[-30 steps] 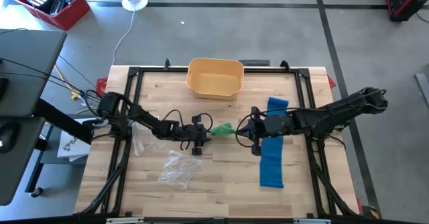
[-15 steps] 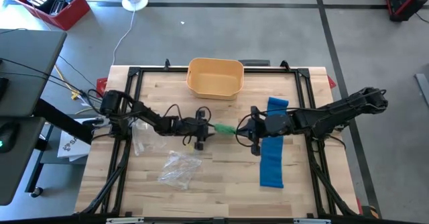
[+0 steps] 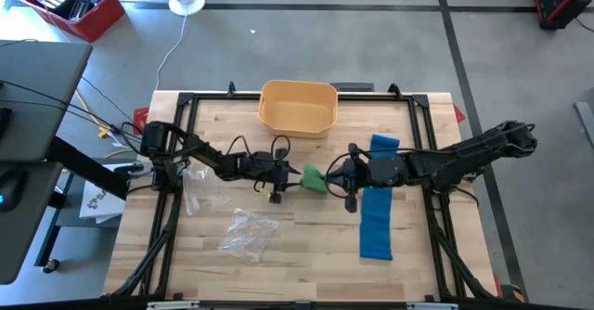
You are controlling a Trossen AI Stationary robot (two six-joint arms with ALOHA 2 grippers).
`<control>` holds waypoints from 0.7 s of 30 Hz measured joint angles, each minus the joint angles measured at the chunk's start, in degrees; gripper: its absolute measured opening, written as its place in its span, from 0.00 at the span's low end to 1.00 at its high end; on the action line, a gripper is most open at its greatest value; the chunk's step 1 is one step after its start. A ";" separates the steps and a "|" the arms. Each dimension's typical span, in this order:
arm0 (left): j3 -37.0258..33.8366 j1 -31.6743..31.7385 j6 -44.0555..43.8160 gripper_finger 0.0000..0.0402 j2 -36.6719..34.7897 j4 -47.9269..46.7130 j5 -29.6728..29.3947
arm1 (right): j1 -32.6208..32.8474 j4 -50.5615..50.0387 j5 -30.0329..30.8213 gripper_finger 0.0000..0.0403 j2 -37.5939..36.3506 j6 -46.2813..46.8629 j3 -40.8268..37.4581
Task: Roll bandage
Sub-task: Roll the green bandage
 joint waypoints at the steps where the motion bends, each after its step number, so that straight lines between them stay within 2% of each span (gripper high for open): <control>1: 0.00 -0.08 -0.01 0.38 0.00 -0.10 0.34 | 0.00 0.00 0.21 0.00 0.00 -0.26 0.00; 6: 0.00 -0.15 -1.76 0.38 0.00 -0.13 3.82 | 0.01 -0.24 0.64 0.00 -0.58 -0.22 0.00; 12: 0.04 -0.47 -3.19 0.38 -0.04 -0.84 4.27 | 0.00 -1.33 1.05 0.00 -0.68 0.68 0.00; 17: 0.04 -1.62 -4.92 0.38 -0.04 -2.73 4.32 | -1.69 -7.36 1.55 0.00 -0.68 5.56 0.00; 21: 0.11 -2.79 -2.84 0.38 -0.20 -1.91 4.29 | -4.85 -14.69 1.51 0.00 -0.68 9.16 0.00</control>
